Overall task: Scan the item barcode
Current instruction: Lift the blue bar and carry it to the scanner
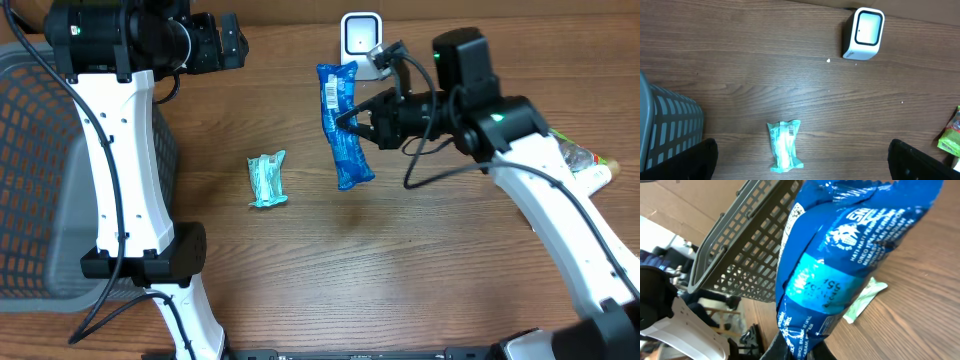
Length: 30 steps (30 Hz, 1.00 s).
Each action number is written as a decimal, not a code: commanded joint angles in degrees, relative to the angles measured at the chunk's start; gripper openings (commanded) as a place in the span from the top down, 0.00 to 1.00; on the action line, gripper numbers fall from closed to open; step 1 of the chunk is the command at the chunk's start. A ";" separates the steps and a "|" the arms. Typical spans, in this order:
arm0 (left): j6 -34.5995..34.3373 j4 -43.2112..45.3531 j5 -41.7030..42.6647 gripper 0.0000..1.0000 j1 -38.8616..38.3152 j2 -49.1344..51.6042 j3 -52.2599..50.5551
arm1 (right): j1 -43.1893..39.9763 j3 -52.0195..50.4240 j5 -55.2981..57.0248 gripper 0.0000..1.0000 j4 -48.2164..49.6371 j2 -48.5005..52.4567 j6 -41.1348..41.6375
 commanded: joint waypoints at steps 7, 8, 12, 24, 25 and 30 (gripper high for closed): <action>0.66 0.04 0.46 0.00 -0.39 -1.05 0.02 | -0.44 0.70 5.49 0.96 -2.27 -4.13 -1.31; 0.66 0.04 0.46 0.00 -0.39 -1.05 0.02 | -0.44 0.70 6.40 0.96 -2.62 -4.13 -1.31; 0.66 0.04 0.46 0.00 -0.39 -1.05 0.02 | -0.42 0.66 11.06 0.96 -3.13 -4.02 -0.61; 0.66 0.04 0.44 0.00 -0.39 -1.05 0.02 | 0.83 0.61 50.38 0.96 -3.56 0.63 6.16; 0.66 0.04 0.46 0.00 -0.39 -1.05 0.02 | 1.22 0.61 54.64 0.96 -2.67 1.44 3.80; 0.66 0.04 0.46 0.00 -0.39 -1.05 0.02 | 2.56 0.61 67.58 0.96 5.27 5.33 -9.09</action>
